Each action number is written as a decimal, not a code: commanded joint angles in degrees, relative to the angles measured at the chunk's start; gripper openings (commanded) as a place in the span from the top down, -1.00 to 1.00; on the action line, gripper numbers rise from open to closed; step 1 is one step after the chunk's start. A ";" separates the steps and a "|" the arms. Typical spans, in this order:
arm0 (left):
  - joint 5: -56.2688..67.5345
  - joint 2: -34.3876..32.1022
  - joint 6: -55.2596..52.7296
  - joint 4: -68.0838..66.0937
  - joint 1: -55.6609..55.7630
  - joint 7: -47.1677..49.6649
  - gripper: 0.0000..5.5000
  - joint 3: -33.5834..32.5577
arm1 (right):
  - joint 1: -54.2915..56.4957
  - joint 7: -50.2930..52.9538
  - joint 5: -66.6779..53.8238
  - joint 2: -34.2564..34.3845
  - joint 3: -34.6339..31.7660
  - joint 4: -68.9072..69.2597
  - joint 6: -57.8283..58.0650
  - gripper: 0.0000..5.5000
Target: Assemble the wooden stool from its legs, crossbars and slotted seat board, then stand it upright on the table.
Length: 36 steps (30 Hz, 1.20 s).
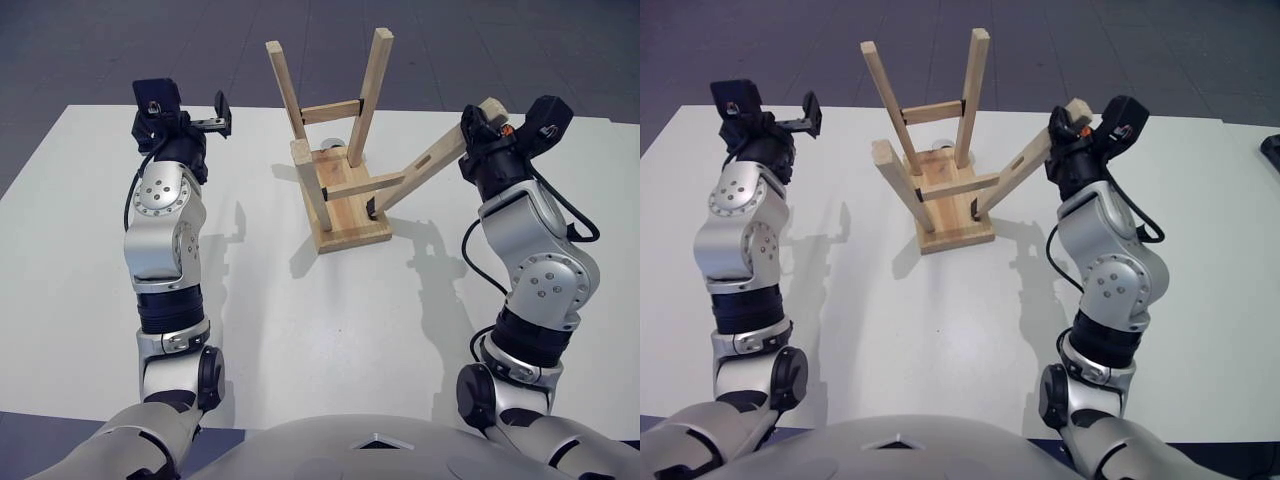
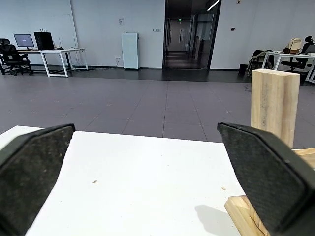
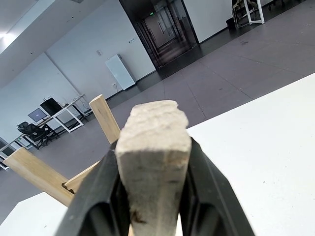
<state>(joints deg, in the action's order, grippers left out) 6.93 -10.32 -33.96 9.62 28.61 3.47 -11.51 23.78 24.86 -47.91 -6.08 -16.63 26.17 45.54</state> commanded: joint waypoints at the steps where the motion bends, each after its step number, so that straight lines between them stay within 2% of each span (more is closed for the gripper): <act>1: -0.10 -0.32 -0.59 -0.44 0.46 -0.37 -0.96 0.21 | 1.04 0.32 -0.65 -0.02 -0.99 0.44 0.97 0.63; 11: -0.43 -0.15 -1.03 0.41 -0.72 0.19 -0.96 -0.25 | -0.42 -0.49 -0.07 -2.70 -1.26 0.06 5.64 0.63; 19: -0.38 -0.07 -0.75 -0.72 0.21 0.02 -0.96 0.23 | 0.28 -2.85 5.13 -2.89 2.06 -1.09 3.24 0.63; 36: -0.42 0.32 -0.65 -0.23 -0.43 0.50 -0.96 0.00 | 3.84 -10.26 10.58 -6.29 3.01 -5.16 3.25 0.63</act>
<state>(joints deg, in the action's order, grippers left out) 6.79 -10.02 -34.27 9.25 28.39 3.73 -11.51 26.97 15.05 -39.30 -10.66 -13.25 22.13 47.45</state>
